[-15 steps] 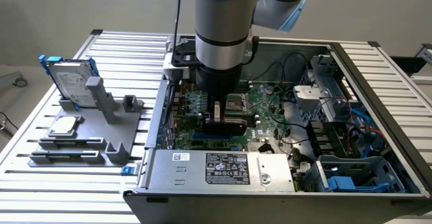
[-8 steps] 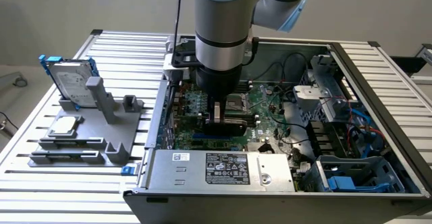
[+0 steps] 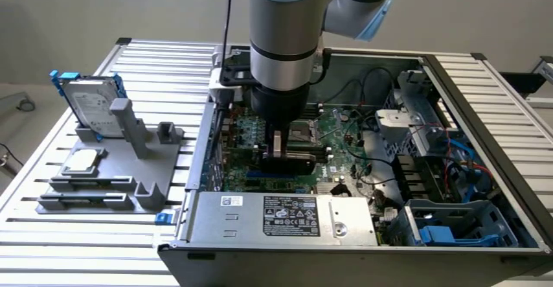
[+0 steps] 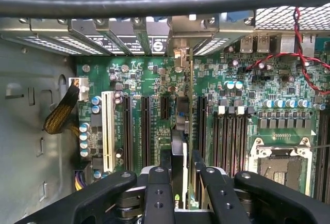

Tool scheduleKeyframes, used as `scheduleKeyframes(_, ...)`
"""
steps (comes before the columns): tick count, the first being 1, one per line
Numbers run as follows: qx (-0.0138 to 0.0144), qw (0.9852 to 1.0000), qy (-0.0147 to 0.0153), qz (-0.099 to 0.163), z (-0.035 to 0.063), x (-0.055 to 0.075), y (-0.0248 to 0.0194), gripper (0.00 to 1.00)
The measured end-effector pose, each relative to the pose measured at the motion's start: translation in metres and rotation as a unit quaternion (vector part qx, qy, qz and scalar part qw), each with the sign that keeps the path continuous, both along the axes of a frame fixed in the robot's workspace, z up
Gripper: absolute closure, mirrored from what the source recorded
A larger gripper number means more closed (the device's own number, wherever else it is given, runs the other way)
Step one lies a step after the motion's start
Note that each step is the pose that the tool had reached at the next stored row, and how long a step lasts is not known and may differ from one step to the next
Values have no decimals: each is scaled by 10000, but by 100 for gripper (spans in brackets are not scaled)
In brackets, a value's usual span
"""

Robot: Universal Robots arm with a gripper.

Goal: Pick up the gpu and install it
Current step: 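Insert the gpu into the slot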

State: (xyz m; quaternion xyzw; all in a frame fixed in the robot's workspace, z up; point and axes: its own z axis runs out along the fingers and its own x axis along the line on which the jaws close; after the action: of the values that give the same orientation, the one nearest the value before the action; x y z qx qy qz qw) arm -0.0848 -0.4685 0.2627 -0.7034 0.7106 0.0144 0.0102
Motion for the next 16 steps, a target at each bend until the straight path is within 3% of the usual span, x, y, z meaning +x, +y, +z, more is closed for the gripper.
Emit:
scheduleKeyframes(8, 0, 10000, 40, -6, -2, 0, 0, 74)
scheduleKeyframes(16, -2, 10000, 43, 10, -28, -1, 0, 74)
